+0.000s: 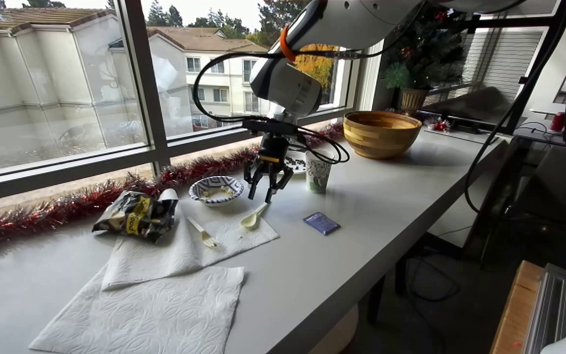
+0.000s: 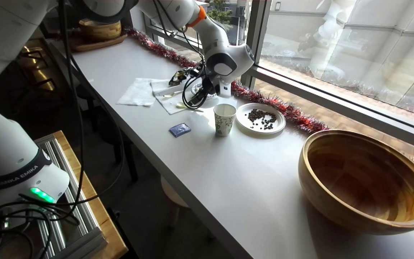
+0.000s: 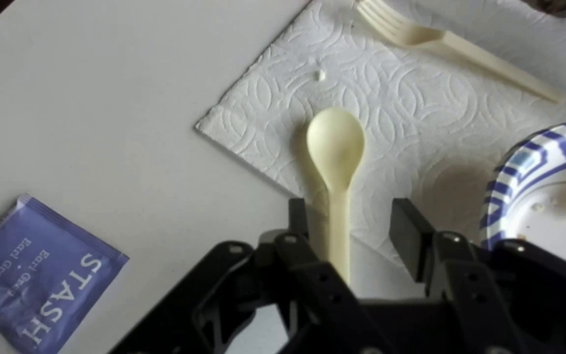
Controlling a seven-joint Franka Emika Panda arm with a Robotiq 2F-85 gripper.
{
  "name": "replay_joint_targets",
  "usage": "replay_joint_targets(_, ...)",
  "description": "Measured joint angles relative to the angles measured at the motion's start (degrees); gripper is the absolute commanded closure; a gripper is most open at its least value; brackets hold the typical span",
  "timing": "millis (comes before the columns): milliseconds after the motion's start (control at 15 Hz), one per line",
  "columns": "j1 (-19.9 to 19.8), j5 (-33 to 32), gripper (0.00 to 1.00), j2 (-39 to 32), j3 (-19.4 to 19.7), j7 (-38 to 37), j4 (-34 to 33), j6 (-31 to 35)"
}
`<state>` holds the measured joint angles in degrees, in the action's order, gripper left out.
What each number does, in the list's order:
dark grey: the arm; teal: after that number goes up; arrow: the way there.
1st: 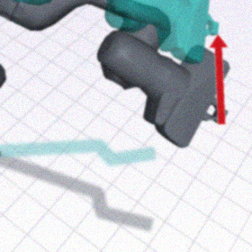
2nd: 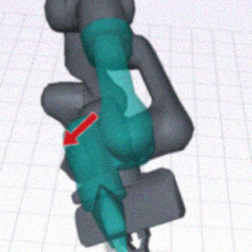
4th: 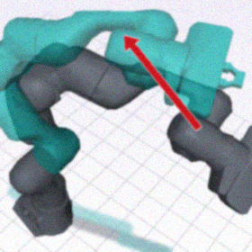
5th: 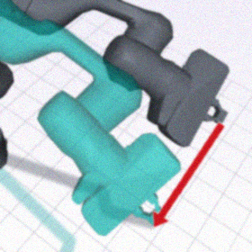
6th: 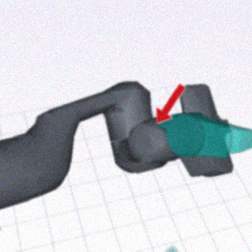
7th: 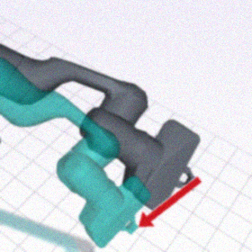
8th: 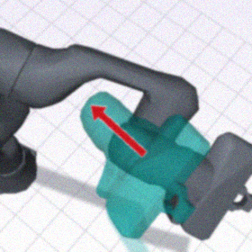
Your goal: Use the spoon to scoop some of the contents from the bowl into the cup
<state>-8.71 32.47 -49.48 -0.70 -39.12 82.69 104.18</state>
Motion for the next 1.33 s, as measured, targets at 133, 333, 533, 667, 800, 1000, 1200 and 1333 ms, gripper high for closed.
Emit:
replay_joint_targets(133, 0.6, -1.7, 0.05, 2.6, 0.7, 1.6, 0.5, -0.7)
replay_joint_targets(333, 3.0, -8.4, 0.00, 7.6, 2.4, 2.3, 0.7, -3.8)
replay_joint_targets(533, 6.9, -15.3, 0.00, 11.5, 3.9, 1.7, 0.7, -5.9)
replay_joint_targets(667, 9.9, -20.3, 0.00, 13.2, 4.8, 0.5, 0.7, -6.0)
replay_joint_targets(800, 12.5, -25.5, 0.00, 14.1, 5.6, -0.9, 0.7, -5.6)
replay_joint_targets(1000, 15.6, -33.5, 0.00, 14.5, 6.7, -2.2, 0.7, -4.0)
replay_joint_targets(1200, 16.6, -36.6, 0.00, 14.5, 6.8, -2.4, 0.7, -2.8)
replay_joint_targets(1333, 16.4, -36.6, 0.00, 14.4, 6.8, -2.4, 0.7, -2.8)
